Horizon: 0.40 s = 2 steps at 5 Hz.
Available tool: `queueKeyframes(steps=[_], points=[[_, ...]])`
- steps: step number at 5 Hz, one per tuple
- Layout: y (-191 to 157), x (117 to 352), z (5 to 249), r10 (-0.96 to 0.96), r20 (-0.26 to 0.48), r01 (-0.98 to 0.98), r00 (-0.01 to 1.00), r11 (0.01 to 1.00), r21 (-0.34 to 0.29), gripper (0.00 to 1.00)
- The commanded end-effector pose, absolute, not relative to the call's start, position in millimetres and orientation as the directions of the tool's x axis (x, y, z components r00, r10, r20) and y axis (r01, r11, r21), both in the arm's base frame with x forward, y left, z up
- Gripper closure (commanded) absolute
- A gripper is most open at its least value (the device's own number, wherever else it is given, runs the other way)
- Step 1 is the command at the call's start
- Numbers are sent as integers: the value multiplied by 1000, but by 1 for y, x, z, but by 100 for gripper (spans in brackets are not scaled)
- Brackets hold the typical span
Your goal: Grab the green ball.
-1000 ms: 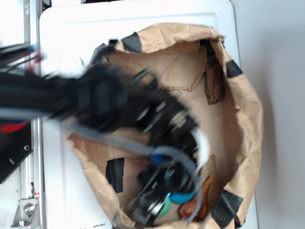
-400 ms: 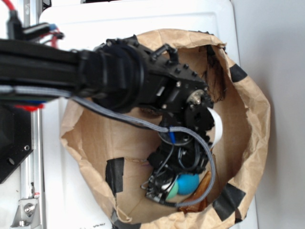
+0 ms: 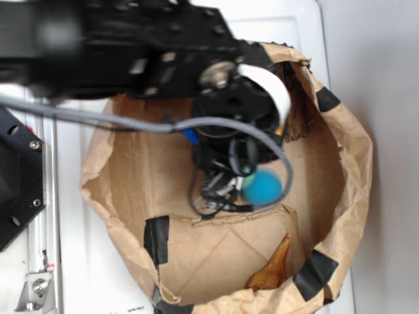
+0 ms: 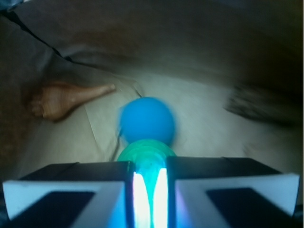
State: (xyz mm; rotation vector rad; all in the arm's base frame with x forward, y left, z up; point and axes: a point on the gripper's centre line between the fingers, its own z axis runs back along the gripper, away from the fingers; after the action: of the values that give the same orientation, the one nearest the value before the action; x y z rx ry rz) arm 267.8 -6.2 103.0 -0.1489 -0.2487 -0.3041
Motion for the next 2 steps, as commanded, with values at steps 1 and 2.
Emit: queueKeyframes(steps=[1, 2], points=[[-18, 247, 143, -190, 207, 163, 960, 976, 141, 100], [-24, 253, 140, -170, 177, 143, 969, 977, 157, 100]])
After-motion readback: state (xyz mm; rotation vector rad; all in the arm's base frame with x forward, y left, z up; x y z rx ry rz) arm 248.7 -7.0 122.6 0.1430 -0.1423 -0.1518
